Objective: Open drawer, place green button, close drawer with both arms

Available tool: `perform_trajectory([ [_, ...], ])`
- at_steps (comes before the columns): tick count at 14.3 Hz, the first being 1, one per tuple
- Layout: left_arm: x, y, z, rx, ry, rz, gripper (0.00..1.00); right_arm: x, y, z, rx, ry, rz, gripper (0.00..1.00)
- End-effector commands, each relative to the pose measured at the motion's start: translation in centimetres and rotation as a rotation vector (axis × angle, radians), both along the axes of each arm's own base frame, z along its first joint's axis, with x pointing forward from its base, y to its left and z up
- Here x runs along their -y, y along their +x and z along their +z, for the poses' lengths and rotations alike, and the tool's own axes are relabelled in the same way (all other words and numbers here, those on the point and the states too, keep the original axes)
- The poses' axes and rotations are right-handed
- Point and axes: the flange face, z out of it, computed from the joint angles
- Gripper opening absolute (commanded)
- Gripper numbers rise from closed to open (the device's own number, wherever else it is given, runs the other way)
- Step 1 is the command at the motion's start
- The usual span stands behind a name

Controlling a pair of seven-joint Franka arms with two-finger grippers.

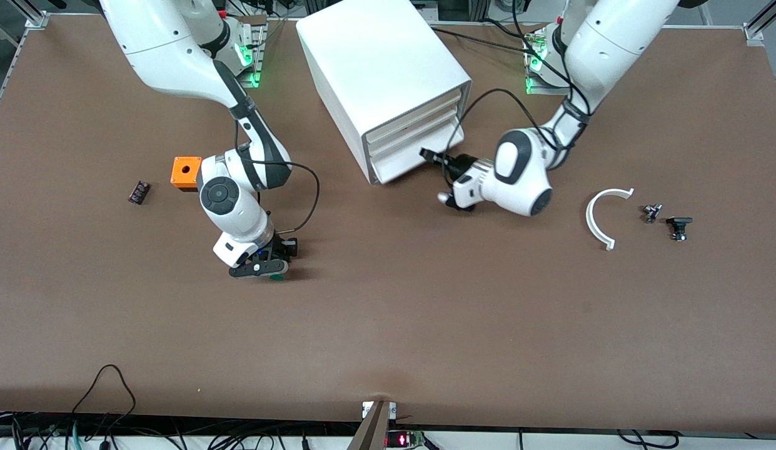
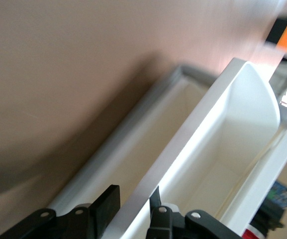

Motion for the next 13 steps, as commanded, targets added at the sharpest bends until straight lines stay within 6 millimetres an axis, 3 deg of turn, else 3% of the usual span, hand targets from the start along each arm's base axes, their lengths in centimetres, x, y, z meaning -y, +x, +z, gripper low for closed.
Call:
perform_trajectory([
  [1,-4.3,4.2,1.0,0.085,0.069,0.045,0.00,-0.3,0.6,4.2,0.025,0.007,0.020,0.10],
  [3,-5.0,5.2,1.5,0.100,0.072,0.062,0.05,-0.9,1.7,6.6,0.038,-0.001,0.088,0.10],
  [4,-5.6,5.4,1.8,0.103,0.070,0.068,0.99,-1.5,2.3,8.1,0.047,-0.001,0.140,0.10],
  [6,-5.7,6.0,3.4,0.136,0.062,0.080,1.00,-5.1,2.8,11.4,0.094,0.013,0.291,0.10],
  [7,-6.2,6.6,5.2,0.174,0.065,0.083,1.00,-6.8,2.8,12.6,0.122,0.015,0.362,0.10],
  [8,-8.6,8.2,8.0,0.234,0.077,0.137,1.00,-9.2,2.1,13.5,0.146,0.015,0.454,0.10],
  [10,-15.7,11.0,14.9,0.385,0.125,0.239,1.00,-14.9,-0.5,14.9,0.186,-0.004,0.695,0.10],
  [13,-22.8,11.5,23.3,0.570,0.247,0.259,1.00,-20.0,-3.1,16.3,0.216,-0.034,0.968,0.10],
])
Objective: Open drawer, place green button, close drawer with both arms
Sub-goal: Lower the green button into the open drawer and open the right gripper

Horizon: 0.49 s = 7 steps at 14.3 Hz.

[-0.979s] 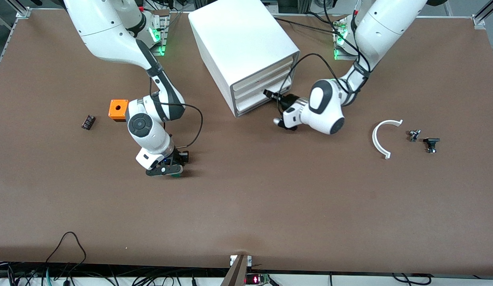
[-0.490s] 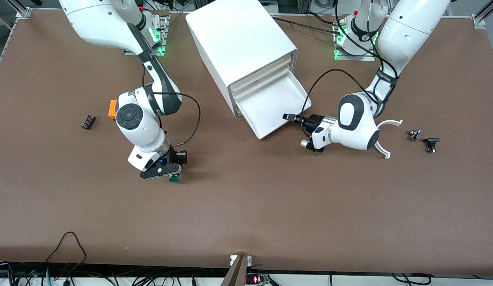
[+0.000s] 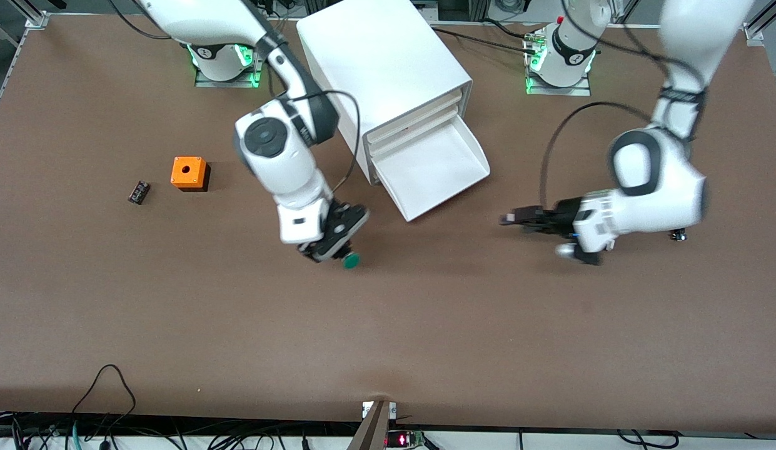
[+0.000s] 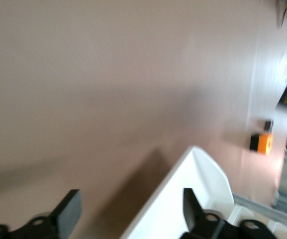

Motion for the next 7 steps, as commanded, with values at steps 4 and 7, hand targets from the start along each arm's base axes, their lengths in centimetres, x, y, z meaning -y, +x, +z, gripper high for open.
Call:
perform_trajectory([
  [4,-9.2,-4.5,16.8,0.097,0.412,-0.166,1.00,-10.1,-5.1,0.4,0.049,-0.082,0.428,0.11],
  [7,-9.6,-6.1,21.8,0.032,0.643,-0.171,1.00,-14.7,-9.2,-0.7,0.053,-0.117,0.600,0.14],
])
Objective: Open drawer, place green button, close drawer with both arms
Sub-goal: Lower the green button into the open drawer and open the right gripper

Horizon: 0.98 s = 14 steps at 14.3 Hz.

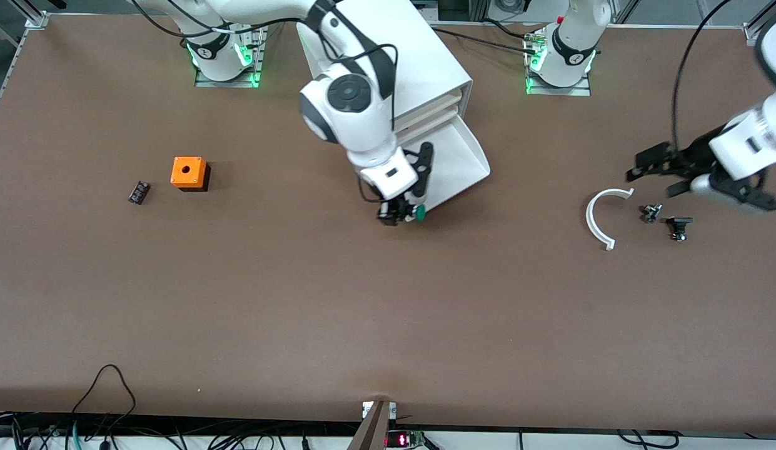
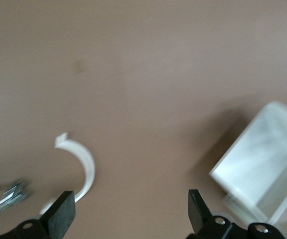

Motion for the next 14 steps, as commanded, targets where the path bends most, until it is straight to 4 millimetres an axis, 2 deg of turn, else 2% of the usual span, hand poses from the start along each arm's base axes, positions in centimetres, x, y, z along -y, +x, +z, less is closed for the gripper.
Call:
perform_trajectory([
  [1,1.5,-0.5,2.7,-0.032,0.179,0.042,1.00,-2.8,-1.9,-0.5,0.017,-0.054,0.156,0.14],
  [4,1.9,-0.5,2.7,-0.032,0.206,0.058,1.00,-3.5,-3.9,-1.4,-0.032,-0.130,0.281,0.15],
  [5,2.1,-0.6,2.7,-0.037,0.204,0.079,1.00,-4.1,-5.4,-2.6,-0.055,-0.182,0.332,0.17],
  [7,3.7,-0.5,2.7,-0.034,0.204,0.075,1.00,-4.6,-6.7,-4.6,-0.060,-0.259,0.381,0.19],
  [13,3.7,-0.4,3.3,-0.025,0.202,0.073,1.00,-7.3,-10.9,-9.2,-0.066,-0.328,0.444,0.20],
  [14,3.6,-0.4,3.3,-0.025,0.202,0.070,1.00,-7.5,-11.2,-9.4,-0.070,-0.325,0.411,0.44],
])
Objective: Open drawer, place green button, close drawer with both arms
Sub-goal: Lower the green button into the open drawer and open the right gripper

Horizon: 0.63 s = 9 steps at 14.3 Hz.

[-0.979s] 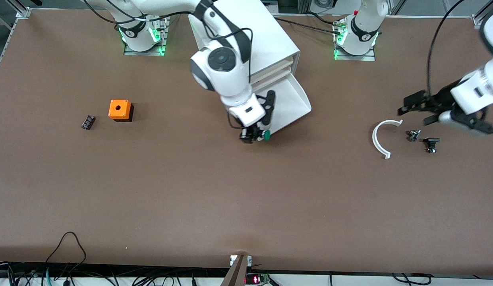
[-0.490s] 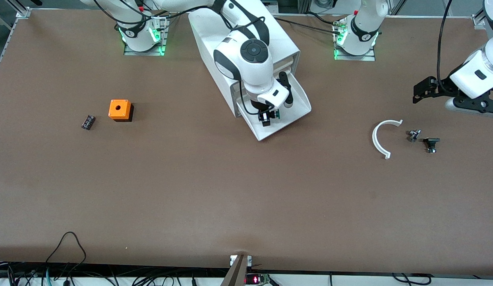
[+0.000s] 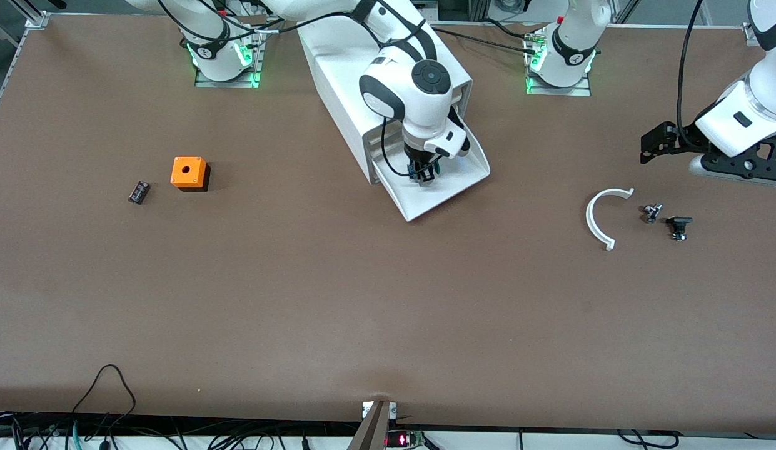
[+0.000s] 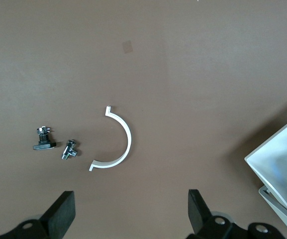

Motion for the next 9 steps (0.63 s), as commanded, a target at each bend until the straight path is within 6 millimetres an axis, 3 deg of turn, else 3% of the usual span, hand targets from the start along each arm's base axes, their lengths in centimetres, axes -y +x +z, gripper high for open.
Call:
perform_trajectory([
  [1,-0.2,0.3,0.7,0.001,0.024,-0.003,1.00,-1.0,-0.9,-0.8,0.014,-0.013,-0.077,0.99],
  [3,-0.2,0.4,0.4,-0.005,0.021,-0.007,1.00,-1.3,-1.0,0.1,0.027,0.002,-0.150,1.00],
  [4,-0.3,0.5,0.3,-0.007,0.019,-0.004,1.00,-1.7,-0.5,1.8,0.042,0.025,-0.170,1.00],
  [6,0.1,1.0,-0.8,-0.021,0.025,-0.014,1.00,-0.6,1.9,7.4,0.078,0.072,-0.290,1.00],
  [9,0.7,1.9,-2.2,-0.005,-0.029,0.006,1.00,4.1,7.1,14.9,0.129,0.148,-0.495,1.00],
])
